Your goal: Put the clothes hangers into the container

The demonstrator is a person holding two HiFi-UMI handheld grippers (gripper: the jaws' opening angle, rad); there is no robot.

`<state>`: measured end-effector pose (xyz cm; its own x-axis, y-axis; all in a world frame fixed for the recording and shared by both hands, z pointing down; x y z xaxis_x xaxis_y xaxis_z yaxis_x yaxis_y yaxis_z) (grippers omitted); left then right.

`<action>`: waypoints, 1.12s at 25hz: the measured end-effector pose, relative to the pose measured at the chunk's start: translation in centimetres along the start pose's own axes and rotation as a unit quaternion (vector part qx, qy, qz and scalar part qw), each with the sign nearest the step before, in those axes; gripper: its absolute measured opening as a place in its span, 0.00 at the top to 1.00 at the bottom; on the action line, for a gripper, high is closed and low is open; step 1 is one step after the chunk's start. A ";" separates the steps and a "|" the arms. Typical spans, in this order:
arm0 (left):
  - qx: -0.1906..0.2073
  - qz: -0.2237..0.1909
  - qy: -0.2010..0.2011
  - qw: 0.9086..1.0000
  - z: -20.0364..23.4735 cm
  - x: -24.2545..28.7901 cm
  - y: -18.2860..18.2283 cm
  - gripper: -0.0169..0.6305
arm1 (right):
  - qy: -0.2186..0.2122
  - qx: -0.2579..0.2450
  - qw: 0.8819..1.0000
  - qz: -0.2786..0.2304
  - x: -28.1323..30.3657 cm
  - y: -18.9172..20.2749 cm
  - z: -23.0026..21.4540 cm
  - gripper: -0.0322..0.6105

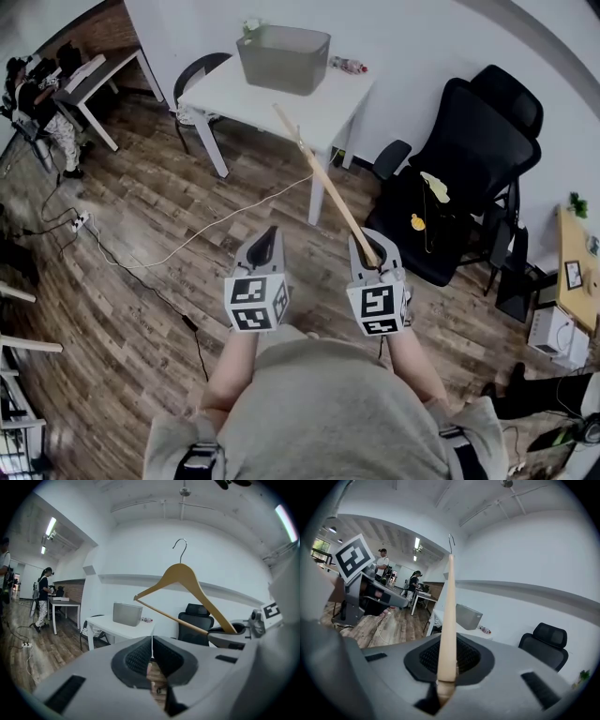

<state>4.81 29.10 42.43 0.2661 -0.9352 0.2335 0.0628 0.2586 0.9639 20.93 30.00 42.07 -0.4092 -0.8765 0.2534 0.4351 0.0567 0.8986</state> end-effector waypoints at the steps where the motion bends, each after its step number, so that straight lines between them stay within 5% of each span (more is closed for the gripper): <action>1: 0.000 0.000 -0.001 1.000 -0.1 0.1 0.1 0.96 | 0.000 -0.001 1.000 -0.001 0.0 0.1 -0.1 0.89; 16: 0.006 0.012 -0.001 1.000 -0.8 3.0 0.0 0.96 | -0.002 0.029 1.000 -0.001 1.6 1.1 -3.0 0.89; 28: 0.000 0.013 -0.007 1.000 3.0 8.0 -0.6 0.96 | -0.006 0.038 0.999 -0.009 8.1 0.4 -3.8 0.89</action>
<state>3.99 20.78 44.12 0.2548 -0.9312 0.2607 0.0560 0.2833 0.9574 20.83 21.15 43.09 -0.4255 -0.8721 0.2416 0.3667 0.0779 0.9271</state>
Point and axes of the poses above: the fingertips, and each gripper's own axes: x forward along the fingers, z to its left, y out of its underside, the point moved 2 cm from there along -x, backward along the fingers, and after that the axes turned 3 degrees about -y, right-handed, at the moved point
